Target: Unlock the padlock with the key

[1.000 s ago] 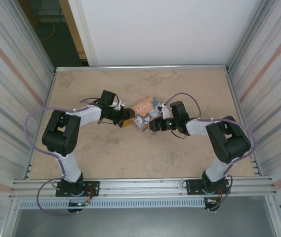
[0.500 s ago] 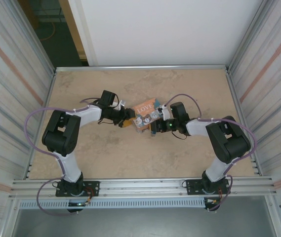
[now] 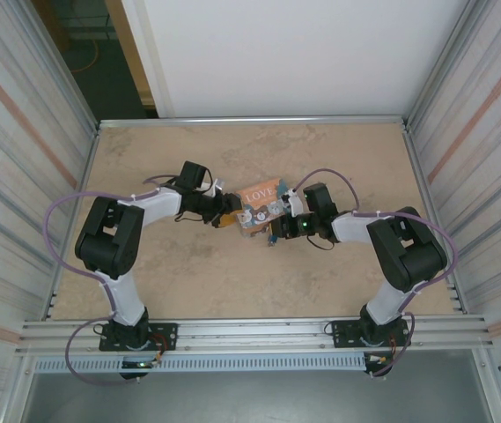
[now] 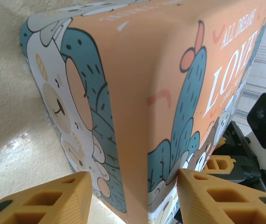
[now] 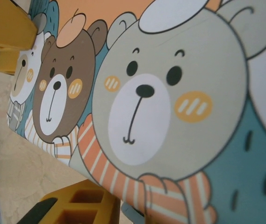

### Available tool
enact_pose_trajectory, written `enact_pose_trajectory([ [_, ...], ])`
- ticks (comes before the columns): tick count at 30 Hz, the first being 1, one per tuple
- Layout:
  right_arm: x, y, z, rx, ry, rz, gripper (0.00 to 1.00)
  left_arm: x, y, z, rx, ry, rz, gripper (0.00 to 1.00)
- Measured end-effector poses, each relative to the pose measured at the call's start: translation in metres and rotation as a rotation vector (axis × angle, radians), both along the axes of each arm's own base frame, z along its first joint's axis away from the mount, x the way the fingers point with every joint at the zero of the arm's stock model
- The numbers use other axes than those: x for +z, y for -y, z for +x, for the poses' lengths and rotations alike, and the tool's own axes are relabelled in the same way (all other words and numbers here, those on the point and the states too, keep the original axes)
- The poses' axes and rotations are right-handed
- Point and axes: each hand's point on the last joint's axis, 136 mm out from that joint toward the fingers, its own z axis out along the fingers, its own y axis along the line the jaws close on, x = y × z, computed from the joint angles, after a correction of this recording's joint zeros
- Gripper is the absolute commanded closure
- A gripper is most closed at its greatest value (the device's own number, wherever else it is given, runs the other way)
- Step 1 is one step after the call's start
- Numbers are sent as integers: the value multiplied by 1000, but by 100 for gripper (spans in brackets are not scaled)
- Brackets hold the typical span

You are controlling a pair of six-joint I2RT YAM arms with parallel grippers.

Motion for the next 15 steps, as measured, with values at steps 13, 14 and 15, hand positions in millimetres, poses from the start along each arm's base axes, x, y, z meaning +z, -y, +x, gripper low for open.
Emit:
enact_pose_trajectory([
  [13, 0, 8, -7, -27, 19, 30, 97, -1, 1, -2, -4, 2, -1, 49],
  [14, 1, 9, -7, -33, 18, 35, 97, -2, 1, -2, -4, 4, -2, 49],
  [15, 1, 11, -7, -44, 14, 39, 97, -2, 1, -2, -4, 5, -3, 49],
])
